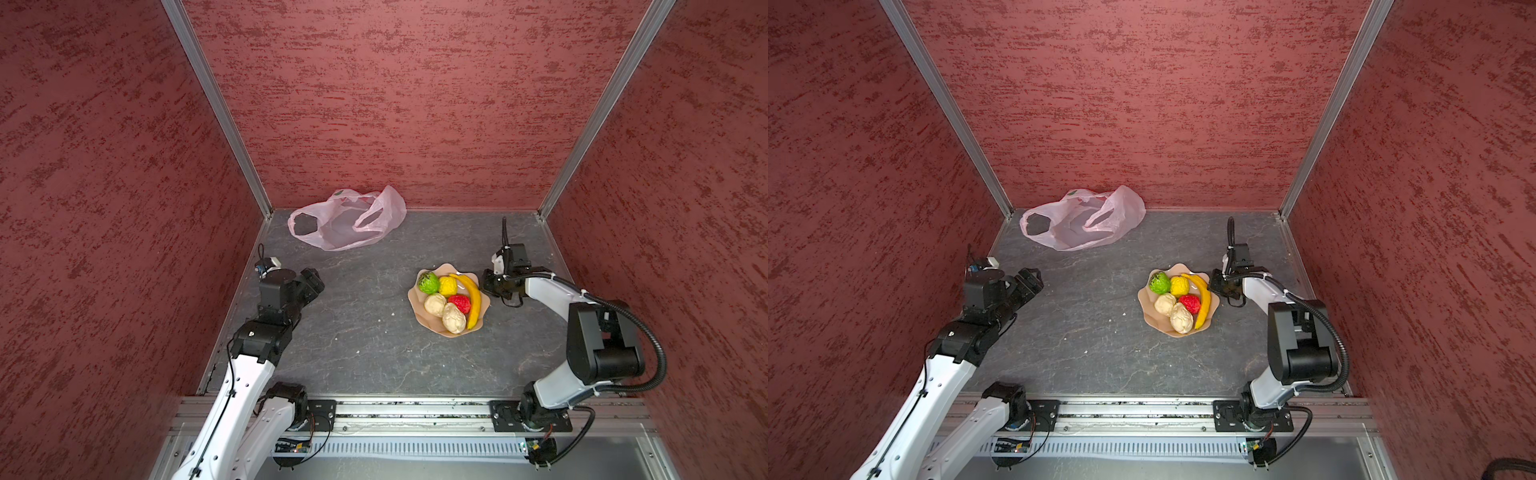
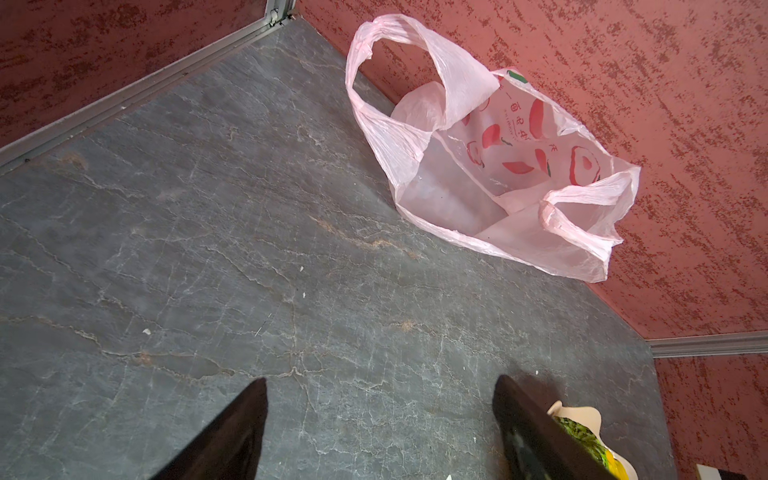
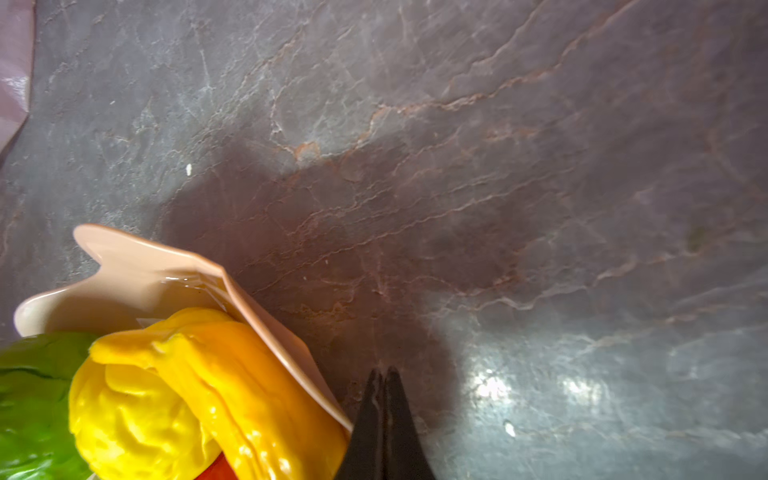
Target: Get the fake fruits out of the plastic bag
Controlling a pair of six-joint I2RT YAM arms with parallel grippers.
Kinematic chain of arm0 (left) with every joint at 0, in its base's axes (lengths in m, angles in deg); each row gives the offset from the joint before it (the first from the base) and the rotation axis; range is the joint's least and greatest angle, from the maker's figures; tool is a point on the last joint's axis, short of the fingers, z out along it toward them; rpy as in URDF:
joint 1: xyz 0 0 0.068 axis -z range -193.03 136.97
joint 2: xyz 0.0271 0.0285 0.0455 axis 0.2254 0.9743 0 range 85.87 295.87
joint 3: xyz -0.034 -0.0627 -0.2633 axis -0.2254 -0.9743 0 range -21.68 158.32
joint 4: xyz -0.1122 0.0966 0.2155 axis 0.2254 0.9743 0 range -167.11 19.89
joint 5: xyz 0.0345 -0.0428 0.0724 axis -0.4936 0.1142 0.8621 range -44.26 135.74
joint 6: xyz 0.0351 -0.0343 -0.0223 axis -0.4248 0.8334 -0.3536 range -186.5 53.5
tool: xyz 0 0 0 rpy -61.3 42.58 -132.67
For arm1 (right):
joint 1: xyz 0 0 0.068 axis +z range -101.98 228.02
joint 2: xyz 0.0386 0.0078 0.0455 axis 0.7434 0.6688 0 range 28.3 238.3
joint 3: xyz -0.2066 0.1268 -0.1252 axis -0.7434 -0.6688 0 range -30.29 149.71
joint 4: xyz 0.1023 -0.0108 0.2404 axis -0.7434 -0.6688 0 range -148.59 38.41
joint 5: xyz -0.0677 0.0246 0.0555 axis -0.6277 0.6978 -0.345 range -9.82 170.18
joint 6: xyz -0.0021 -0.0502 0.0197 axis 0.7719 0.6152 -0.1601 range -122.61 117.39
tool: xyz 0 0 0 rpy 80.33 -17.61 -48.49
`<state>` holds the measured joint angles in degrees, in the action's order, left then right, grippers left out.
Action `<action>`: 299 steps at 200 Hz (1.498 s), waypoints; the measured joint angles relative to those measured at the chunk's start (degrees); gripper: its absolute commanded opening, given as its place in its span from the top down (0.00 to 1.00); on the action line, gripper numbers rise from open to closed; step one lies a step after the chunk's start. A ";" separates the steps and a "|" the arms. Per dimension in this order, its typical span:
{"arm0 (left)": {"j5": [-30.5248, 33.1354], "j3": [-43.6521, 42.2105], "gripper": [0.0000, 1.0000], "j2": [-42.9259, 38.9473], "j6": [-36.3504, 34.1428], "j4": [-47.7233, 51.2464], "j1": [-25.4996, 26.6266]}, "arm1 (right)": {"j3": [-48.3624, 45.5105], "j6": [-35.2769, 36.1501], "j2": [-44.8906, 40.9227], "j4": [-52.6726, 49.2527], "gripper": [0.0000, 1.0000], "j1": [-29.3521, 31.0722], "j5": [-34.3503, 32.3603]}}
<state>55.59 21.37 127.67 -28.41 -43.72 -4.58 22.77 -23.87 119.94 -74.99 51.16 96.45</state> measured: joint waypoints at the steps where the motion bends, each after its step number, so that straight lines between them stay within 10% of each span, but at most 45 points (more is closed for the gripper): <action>1: -0.02 -0.02 0.15 -0.02 0.00 0.00 -0.02 | 0.00 0.00 0.00 0.02 1.00 0.00 0.07; 299: -8.50 -5.22 0.13 -8.59 0.04 2.14 -6.73 | -3.26 -22.12 4.39 12.68 1.00 28.41 -1.01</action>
<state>47.09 16.14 119.08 -28.37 -41.58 -11.31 19.51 -45.99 124.33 -62.31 79.58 95.44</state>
